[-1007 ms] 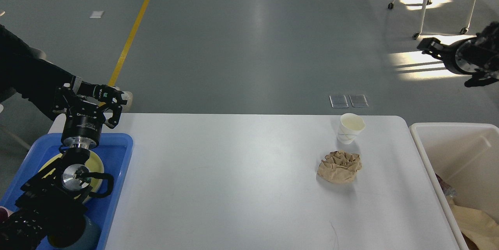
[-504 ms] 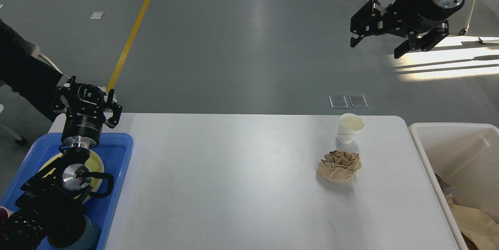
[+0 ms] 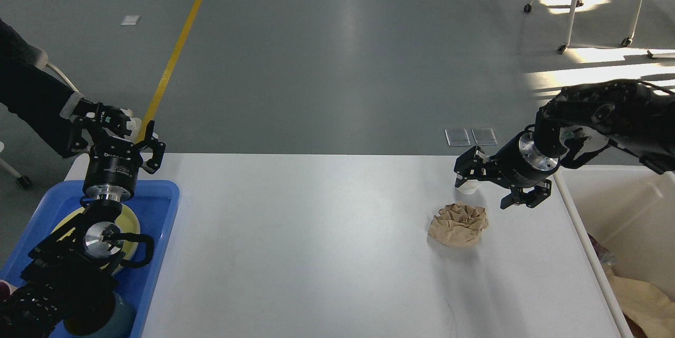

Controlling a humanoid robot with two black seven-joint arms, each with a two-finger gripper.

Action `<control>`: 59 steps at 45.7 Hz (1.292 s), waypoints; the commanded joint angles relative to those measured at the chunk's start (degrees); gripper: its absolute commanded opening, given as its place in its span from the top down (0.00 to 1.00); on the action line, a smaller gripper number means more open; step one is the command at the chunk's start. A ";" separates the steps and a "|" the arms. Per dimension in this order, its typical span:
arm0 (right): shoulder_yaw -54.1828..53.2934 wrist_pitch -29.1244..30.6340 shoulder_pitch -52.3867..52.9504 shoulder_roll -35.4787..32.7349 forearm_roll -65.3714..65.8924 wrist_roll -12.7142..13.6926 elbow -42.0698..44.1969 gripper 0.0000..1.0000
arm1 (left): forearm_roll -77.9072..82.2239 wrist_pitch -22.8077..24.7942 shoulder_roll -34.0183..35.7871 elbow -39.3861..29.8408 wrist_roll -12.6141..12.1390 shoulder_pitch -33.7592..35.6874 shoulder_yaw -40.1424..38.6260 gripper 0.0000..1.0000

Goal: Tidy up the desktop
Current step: 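Move the right gripper down to the crumpled brown paper ball, then grasp the paper ball and drop it into the white bin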

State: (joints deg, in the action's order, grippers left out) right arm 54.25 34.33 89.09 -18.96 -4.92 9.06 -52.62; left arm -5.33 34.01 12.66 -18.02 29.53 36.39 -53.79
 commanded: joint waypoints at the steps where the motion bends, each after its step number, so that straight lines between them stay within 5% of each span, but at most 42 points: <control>1: -0.37 -5.67 -5.41 0.33 0.00 -0.01 0.41 0.00 | -0.03 0.00 0.00 0.00 0.00 0.00 0.00 0.03; 33: -8.54 -24.31 -20.98 1.47 0.00 -0.10 5.51 0.03 | -0.03 0.00 0.00 0.00 0.00 0.00 0.00 0.03; 35: -8.46 -24.49 -20.89 1.47 0.09 -0.10 5.16 0.10 | -0.03 0.00 0.00 0.00 0.00 0.00 0.00 0.03; 42: -8.54 -23.96 -19.75 1.65 0.00 -0.01 3.41 0.76 | -0.03 0.00 0.00 0.00 0.00 0.00 0.00 0.03; 45: -8.63 -23.79 -19.49 1.65 0.00 -0.01 2.88 0.97 | -0.03 0.00 0.00 0.00 0.00 0.00 0.00 0.03; 59: -9.16 -23.70 -17.29 0.33 0.00 0.08 1.30 1.00 | -0.03 0.00 0.00 0.00 0.00 0.00 0.00 0.03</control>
State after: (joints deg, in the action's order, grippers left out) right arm 44.64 10.61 69.85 -17.72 -4.92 9.14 -49.88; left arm -5.36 34.01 12.66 -18.02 29.53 36.39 -53.79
